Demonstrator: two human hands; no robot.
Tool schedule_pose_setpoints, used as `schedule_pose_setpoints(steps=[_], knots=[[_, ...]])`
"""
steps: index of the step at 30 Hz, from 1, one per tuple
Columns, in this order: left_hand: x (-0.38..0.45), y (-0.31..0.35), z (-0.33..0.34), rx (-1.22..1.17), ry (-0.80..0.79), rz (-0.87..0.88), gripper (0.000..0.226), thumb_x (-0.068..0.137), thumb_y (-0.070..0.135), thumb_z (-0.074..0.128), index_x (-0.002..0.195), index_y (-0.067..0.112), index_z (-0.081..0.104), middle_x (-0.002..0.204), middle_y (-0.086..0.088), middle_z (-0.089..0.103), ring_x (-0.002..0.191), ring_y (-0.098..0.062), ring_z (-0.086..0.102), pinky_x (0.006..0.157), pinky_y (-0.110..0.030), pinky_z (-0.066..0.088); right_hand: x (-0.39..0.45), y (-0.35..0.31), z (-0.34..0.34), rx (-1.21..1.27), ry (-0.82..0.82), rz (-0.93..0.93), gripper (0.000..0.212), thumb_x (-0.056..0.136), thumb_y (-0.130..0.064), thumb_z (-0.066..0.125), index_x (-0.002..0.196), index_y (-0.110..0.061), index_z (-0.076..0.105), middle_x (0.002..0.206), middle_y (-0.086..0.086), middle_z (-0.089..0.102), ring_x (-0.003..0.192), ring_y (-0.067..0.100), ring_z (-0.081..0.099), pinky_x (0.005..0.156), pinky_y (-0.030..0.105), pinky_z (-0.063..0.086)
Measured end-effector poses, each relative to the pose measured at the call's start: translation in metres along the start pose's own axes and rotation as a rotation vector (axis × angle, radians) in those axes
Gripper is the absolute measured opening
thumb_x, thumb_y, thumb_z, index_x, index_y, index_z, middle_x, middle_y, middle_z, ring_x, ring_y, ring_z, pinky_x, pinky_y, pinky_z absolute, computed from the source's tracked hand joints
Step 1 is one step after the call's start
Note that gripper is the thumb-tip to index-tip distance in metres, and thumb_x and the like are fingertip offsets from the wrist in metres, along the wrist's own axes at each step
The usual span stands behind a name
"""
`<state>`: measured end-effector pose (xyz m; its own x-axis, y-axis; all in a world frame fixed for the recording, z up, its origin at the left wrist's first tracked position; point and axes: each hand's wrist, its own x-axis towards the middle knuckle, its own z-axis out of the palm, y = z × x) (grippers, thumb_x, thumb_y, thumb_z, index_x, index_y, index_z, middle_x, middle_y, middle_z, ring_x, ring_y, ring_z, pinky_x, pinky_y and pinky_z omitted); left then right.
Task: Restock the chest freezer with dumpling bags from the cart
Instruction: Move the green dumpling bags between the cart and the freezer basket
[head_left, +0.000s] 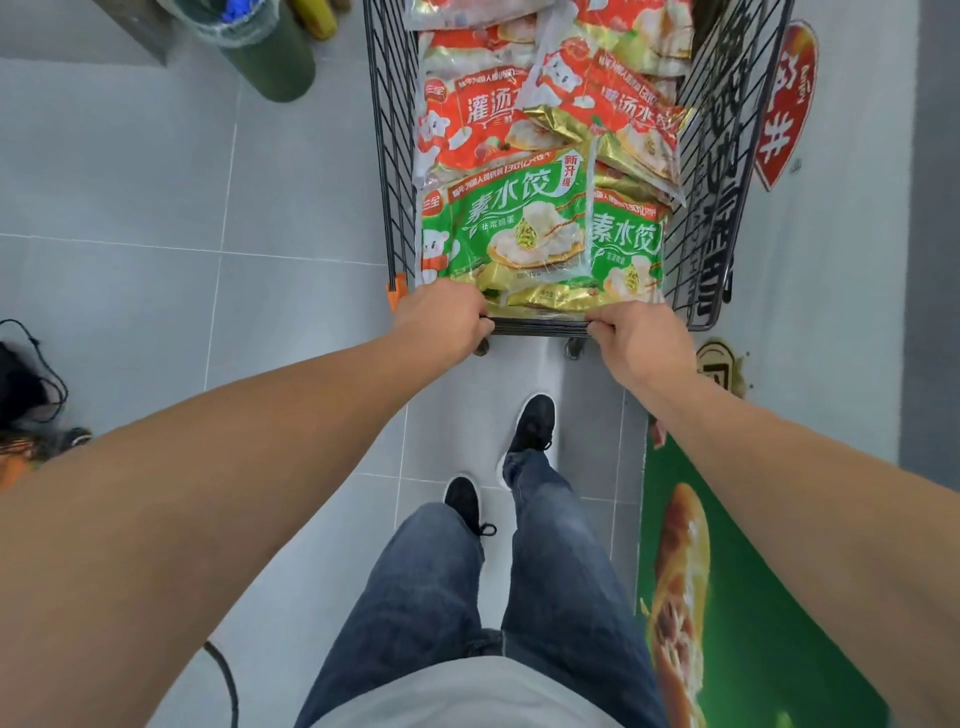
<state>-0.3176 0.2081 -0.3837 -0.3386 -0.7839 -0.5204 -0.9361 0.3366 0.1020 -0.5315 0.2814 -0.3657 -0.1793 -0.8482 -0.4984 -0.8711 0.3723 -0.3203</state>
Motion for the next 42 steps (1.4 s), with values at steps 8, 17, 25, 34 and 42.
schedule_pose_setpoints(steps=[8,17,25,34,42], knots=[[-0.067,0.001,0.039,0.024,-0.019,0.060,0.028,0.096,0.038,0.051,0.103,0.023,0.073,0.089,-0.006,0.067,0.086,-0.029,0.061,0.060,-0.031,0.040,-0.073,0.005,0.050,0.037,0.059,0.047,0.027,0.099,-0.025,0.052,0.112,-0.020,0.075,0.108,0.014,0.074,0.103,0.037,0.065,0.090,0.043,0.054],[-0.157,0.004,0.093,0.028,-0.065,0.107,0.027,0.097,0.037,0.052,0.105,0.024,0.074,0.091,-0.005,0.067,0.086,-0.030,0.062,0.063,-0.032,0.048,-0.172,0.016,0.102,0.086,0.046,0.074,0.026,0.099,-0.026,0.055,0.115,-0.022,0.075,0.108,0.013,0.074,0.102,0.037,0.066,0.086,0.042,0.056],[-0.246,0.018,0.147,0.022,-0.140,0.094,0.028,0.097,0.038,0.055,0.110,0.022,0.073,0.099,-0.005,0.068,0.092,-0.030,0.062,0.072,-0.037,0.055,-0.263,0.034,0.152,0.080,0.021,0.061,0.026,0.100,-0.023,0.054,0.115,-0.020,0.075,0.110,0.015,0.074,0.104,0.037,0.065,0.093,0.040,0.053],[-0.343,0.038,0.200,0.019,-0.185,0.106,0.027,0.097,0.034,0.056,0.113,0.019,0.073,0.100,-0.005,0.070,0.089,-0.026,0.062,0.072,-0.036,0.052,-0.356,0.061,0.209,0.094,-0.033,0.016,0.023,0.098,-0.018,0.055,0.105,-0.017,0.076,0.106,0.016,0.073,0.103,0.038,0.065,0.091,0.044,0.053],[-0.418,0.048,0.238,0.111,-0.227,0.201,0.027,0.098,0.039,0.054,0.110,0.023,0.072,0.095,-0.005,0.066,0.097,-0.028,0.057,0.064,-0.033,0.040,-0.442,0.069,0.254,0.084,0.002,0.093,0.024,0.096,-0.015,0.054,0.102,-0.015,0.077,0.097,0.018,0.073,0.097,0.040,0.063,0.089,0.043,0.053]])
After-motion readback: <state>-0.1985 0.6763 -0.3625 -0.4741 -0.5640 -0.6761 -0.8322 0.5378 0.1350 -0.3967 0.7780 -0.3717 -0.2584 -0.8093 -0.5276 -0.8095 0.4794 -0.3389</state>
